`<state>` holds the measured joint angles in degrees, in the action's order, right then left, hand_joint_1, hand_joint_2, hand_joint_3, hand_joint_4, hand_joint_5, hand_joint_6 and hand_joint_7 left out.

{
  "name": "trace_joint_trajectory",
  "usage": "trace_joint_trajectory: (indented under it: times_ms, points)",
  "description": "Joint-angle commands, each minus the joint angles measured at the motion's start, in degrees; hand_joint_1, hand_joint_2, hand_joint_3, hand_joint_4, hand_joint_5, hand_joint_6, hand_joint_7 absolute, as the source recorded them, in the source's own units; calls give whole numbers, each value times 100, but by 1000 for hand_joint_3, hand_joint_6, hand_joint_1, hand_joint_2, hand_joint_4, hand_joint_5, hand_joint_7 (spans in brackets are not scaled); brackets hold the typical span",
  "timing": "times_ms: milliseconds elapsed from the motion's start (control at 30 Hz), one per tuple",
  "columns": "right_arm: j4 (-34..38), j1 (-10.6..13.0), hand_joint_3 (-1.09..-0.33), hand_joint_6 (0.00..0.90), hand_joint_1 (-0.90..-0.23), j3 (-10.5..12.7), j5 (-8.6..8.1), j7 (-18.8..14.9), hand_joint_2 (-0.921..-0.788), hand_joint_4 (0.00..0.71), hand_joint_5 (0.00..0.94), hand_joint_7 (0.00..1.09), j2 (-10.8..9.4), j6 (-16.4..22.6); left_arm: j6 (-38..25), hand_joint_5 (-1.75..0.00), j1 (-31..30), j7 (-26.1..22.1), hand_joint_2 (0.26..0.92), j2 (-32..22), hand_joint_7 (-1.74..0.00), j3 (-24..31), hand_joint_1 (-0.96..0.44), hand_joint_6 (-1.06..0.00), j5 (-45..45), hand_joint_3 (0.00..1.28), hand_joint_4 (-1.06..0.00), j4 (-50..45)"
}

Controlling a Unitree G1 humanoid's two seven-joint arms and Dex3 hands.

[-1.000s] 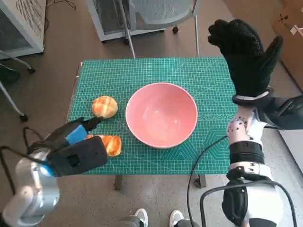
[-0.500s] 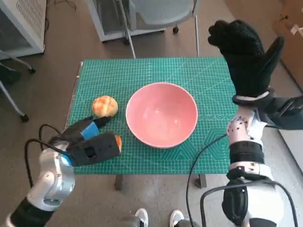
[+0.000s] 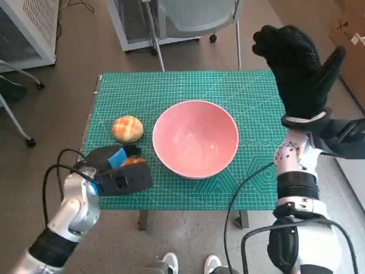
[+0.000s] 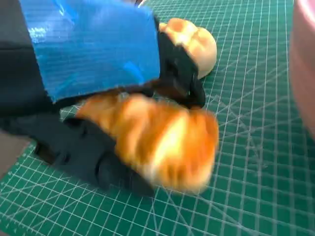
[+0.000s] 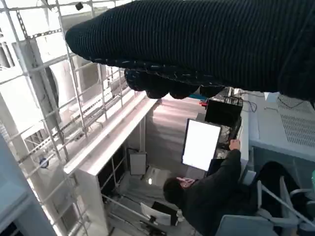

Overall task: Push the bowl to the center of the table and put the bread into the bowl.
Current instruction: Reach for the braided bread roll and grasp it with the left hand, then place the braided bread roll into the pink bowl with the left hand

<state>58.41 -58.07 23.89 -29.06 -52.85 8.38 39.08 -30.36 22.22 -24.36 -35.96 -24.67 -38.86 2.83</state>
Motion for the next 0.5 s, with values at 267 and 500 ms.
trace_joint_trajectory:
  times_ms: [267, 500]
  points:
    - [-196, 270, -633, 396, -670, -31, 4, 147, -921, 290, 2, 8, -27, -109, -143, -1299, -299, -848, 884, -308, -974, 332, 1, -741, -29, 112, -641, -1086]
    - [-274, 322, -632, 394, -670, -44, -9, 193, -921, 288, 1, 5, -60, -193, -165, -1259, -522, -1064, 906, -386, -1008, 909, 1, -715, 156, 69, -670, -2001]
